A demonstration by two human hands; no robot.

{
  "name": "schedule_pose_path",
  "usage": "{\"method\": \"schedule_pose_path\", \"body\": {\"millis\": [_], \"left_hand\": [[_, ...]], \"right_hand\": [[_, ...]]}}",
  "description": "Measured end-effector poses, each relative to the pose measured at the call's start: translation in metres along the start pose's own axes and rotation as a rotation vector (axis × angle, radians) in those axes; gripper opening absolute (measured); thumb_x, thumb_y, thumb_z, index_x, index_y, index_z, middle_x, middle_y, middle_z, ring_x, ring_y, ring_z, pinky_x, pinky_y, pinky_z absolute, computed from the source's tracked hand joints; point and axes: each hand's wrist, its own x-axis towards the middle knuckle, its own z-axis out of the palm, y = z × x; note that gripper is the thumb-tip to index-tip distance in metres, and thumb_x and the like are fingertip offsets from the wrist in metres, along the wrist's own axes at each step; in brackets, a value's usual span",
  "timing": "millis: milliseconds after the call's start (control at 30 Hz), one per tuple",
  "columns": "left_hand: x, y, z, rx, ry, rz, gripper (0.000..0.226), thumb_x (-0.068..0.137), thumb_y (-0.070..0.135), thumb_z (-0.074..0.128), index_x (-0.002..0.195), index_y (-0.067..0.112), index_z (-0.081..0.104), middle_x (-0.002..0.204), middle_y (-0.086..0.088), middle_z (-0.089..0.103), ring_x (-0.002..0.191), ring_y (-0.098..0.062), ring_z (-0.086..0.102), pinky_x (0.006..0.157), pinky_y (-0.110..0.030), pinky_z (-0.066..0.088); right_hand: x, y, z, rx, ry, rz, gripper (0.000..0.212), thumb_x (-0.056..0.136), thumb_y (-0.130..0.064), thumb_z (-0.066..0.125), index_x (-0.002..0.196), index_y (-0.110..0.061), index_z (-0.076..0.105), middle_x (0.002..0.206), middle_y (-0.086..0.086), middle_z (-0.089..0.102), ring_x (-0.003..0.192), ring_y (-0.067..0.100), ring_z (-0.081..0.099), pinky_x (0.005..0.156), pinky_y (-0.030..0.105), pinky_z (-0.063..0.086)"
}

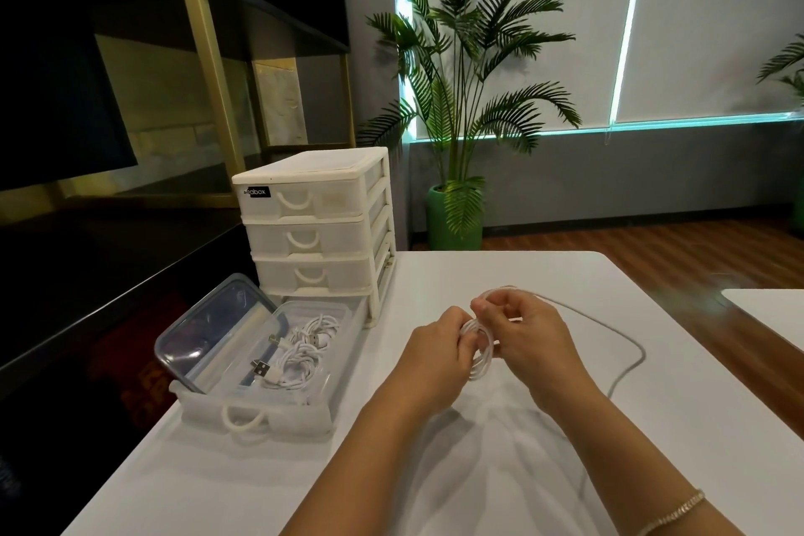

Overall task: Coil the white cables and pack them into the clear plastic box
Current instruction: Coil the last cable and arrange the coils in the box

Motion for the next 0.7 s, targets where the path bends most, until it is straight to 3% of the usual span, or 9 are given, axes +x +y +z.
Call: {"method": "schedule_pose_path", "body": {"millis": [167,333,500,633,700], "left_hand": [[0.002,-0.004,0.004,0.026,0.139,0.099,0.02,0.097,0.024,0.044,0.11,0.014,0.056,0.095,0.005,0.051,0.08,-0.008,0.045,0.06,-0.004,0.035],[0.0,-0.003,0.006,0.03,0.246,0.237,0.028,0.095,0.021,0.05,0.119,0.014,0.061,0.101,-0.005,0.066,0.082,-0.008,0.05,0.069,-0.005,0.032],[-0.001,-0.001,0.007,0.071,0.231,0.301,0.037,0.098,0.023,0.041,0.134,0.016,0.049,0.101,-0.009,0.063,0.08,-0.009,0.045,0.066,-0.007,0.031],[-0.002,0.004,0.01,0.062,0.197,0.279,0.042,0.098,0.03,0.035,0.137,0.016,0.042,0.118,-0.007,0.059,0.097,-0.012,0.053,0.083,-0.013,0.039],[-0.002,0.006,0.011,0.055,0.167,0.269,0.04,0.098,0.031,0.033,0.134,0.015,0.043,0.119,-0.006,0.058,0.099,-0.013,0.053,0.084,-0.016,0.04]], "right_hand": [[0.001,0.002,-0.001,0.067,0.011,0.065,0.007,0.089,-0.033,0.058,0.086,-0.027,0.059,0.096,0.003,0.066,0.09,0.022,0.063,0.082,0.039,0.055],[0.003,0.002,-0.002,0.134,0.012,0.095,0.012,0.09,-0.033,0.056,0.085,-0.023,0.06,0.091,0.002,0.066,0.085,0.019,0.063,0.073,0.028,0.05],[0.004,0.0,-0.001,0.181,-0.014,0.147,0.02,0.093,-0.033,0.05,0.09,-0.016,0.06,0.089,0.003,0.065,0.078,0.016,0.06,0.064,0.022,0.045],[0.005,0.0,0.001,0.235,-0.025,0.217,0.027,0.095,-0.032,0.047,0.102,-0.01,0.06,0.097,0.007,0.064,0.086,0.021,0.061,0.072,0.027,0.049],[0.004,-0.001,0.001,0.26,-0.026,0.254,0.027,0.096,-0.031,0.046,0.098,-0.009,0.06,0.094,0.008,0.065,0.086,0.021,0.062,0.077,0.03,0.05]]}}
